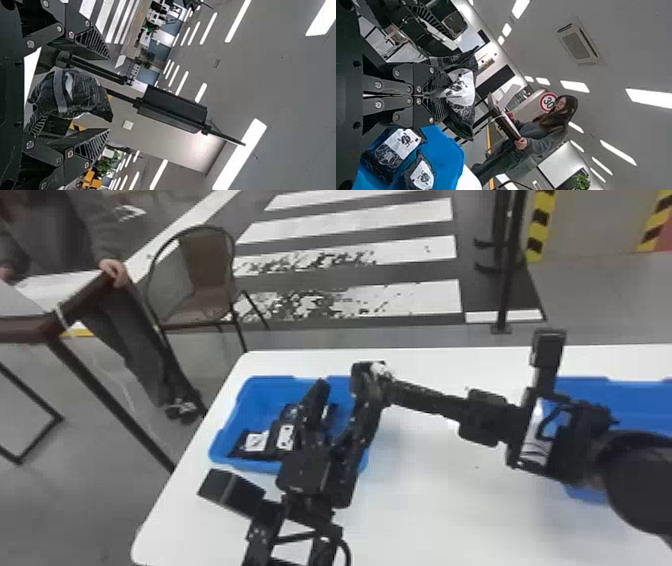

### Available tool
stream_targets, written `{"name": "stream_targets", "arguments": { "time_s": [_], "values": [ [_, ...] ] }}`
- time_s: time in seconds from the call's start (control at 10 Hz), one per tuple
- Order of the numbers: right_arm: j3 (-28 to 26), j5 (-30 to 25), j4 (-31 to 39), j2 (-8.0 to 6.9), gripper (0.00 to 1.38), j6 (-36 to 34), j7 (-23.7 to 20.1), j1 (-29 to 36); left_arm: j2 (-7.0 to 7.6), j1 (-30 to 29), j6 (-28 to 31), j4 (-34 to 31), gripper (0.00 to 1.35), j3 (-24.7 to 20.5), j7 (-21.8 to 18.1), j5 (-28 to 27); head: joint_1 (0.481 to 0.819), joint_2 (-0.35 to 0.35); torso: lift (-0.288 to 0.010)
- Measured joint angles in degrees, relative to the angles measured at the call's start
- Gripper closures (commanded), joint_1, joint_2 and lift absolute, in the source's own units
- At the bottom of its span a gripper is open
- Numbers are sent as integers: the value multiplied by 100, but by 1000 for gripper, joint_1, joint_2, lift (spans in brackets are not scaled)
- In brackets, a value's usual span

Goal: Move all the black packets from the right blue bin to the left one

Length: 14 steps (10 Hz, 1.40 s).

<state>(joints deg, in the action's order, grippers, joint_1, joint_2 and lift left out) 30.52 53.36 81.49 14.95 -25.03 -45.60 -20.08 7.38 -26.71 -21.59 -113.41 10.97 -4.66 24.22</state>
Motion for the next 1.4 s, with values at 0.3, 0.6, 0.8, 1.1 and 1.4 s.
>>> {"name": "stream_targets", "arguments": {
  "time_s": [0.3,0.6,0.8,1.1,1.4],
  "values": [
    [299,154,0,-1,1170,0,59,-23,8,24,88,0,429,18,0,0,695,304,-140],
    [508,260,-1,-5,1170,0,78,-45,9,32,155,0,941,27,1,11,695,324,-140],
    [502,297,0,8,1170,0,78,-69,15,37,421,-21,1214,39,21,-4,695,315,-140],
    [494,356,12,9,1170,54,78,-93,51,22,745,-209,1214,77,81,-90,695,300,-140],
    [479,427,16,7,202,125,83,-107,53,8,705,-225,1214,77,79,-113,695,298,-140]
  ]
}}
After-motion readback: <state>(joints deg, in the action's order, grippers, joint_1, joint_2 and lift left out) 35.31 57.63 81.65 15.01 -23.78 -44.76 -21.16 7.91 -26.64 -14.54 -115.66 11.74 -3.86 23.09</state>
